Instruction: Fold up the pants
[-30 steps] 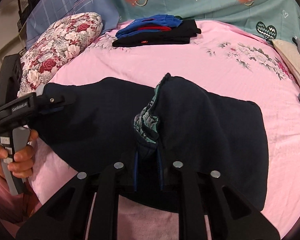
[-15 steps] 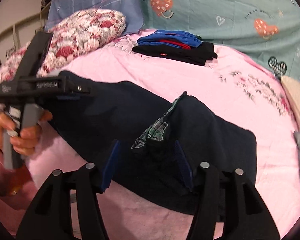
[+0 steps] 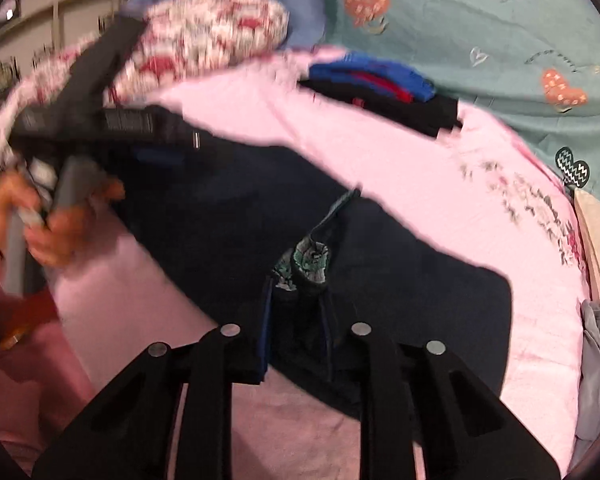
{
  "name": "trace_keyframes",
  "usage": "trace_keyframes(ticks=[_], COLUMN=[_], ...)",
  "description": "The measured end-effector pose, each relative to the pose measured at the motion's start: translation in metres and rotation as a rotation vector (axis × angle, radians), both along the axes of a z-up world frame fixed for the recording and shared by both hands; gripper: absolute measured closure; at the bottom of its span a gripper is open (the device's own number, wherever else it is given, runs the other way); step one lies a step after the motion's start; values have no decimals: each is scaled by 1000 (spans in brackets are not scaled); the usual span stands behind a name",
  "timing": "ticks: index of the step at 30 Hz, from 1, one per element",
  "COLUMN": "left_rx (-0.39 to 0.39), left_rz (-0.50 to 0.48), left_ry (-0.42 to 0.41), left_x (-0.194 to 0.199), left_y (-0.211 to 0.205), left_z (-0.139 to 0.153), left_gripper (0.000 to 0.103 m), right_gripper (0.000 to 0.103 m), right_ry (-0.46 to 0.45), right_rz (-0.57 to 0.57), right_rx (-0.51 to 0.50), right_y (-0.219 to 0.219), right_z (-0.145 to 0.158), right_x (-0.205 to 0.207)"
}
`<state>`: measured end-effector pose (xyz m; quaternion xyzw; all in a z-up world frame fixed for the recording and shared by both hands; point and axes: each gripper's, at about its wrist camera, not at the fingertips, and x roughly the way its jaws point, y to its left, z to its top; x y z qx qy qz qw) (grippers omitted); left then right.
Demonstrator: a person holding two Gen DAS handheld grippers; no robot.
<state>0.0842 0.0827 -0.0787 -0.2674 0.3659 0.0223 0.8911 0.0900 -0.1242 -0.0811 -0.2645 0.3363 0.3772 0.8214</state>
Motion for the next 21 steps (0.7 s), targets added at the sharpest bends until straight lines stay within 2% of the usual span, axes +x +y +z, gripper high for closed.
trace_keyframes(ticks=[2,3,7,10,12,14,16,18,19,21], left_rx=[-1,0,4,16,40,36,34,39,26,1], left_rz=[-1,-2,-5,-16,-68,-131,-222,-340,-394,-513], left_ry=[2,2,-1,-20,-56,-105,-166,-193,-191,-158], left_x=[0,0,0,-2,-1,1,5,13,17,26], left_y=[0,0,-1,-6,-20,-38,-64,-97,-110,-138], left_z=[0,0,1,7,20,33,49,59,59,53], left_gripper=[2,2,2,2,2,3,6,34,41,66], right_gripper=[55,50,50,50,50,52,52,53,52,53], right_ry=[-41,-19,150,247,309,326,325,315,315,345], right_rz=[-15,-1,15,-97,-194,-289,-372,-452,-482,-495], right_rx=[2,37,278,473,590,618,602,547,522,517], right_y=[0,-3,-34,-71,-96,-111,-119,-121,-122,-125], right_z=[3,8,31,42,40,34,26,17,13,4], right_x=[-5,-5,7,29,45,55,60,64,67,71])
